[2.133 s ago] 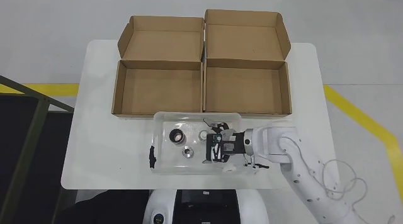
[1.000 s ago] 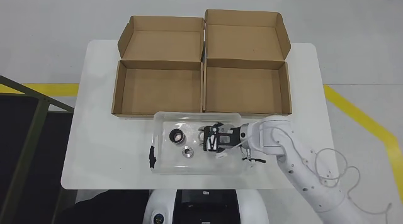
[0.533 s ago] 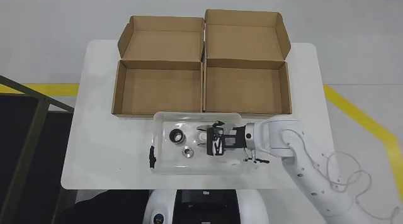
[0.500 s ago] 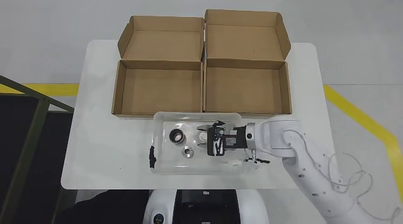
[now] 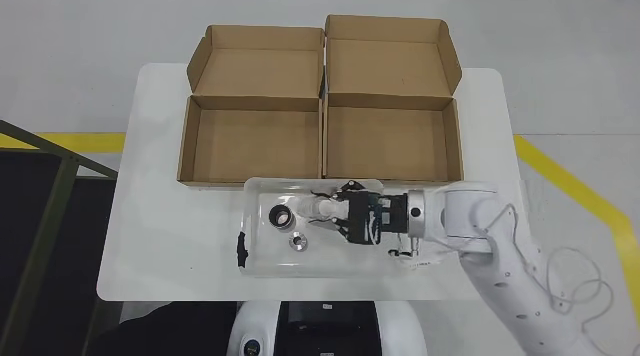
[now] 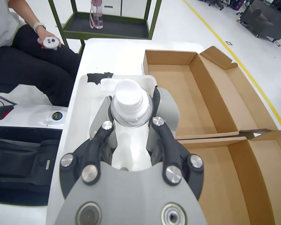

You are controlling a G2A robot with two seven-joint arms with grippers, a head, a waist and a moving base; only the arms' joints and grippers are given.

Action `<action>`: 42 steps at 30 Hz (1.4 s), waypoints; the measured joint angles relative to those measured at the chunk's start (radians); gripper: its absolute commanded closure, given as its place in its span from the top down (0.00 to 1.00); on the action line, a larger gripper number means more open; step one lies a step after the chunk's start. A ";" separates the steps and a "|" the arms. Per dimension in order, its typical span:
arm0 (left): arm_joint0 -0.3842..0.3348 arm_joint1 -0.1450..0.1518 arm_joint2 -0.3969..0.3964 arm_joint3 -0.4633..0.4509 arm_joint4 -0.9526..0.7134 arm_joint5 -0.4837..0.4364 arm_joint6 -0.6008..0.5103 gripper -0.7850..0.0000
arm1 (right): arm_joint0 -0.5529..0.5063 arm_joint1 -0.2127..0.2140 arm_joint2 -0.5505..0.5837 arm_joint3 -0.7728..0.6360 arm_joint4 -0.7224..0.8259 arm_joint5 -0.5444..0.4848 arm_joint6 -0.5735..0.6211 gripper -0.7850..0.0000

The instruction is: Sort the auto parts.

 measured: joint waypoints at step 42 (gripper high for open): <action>0.000 0.000 0.000 0.000 0.000 0.000 0.000 1.00 | 0.047 -0.009 0.154 -0.098 0.058 0.097 -0.473 0.00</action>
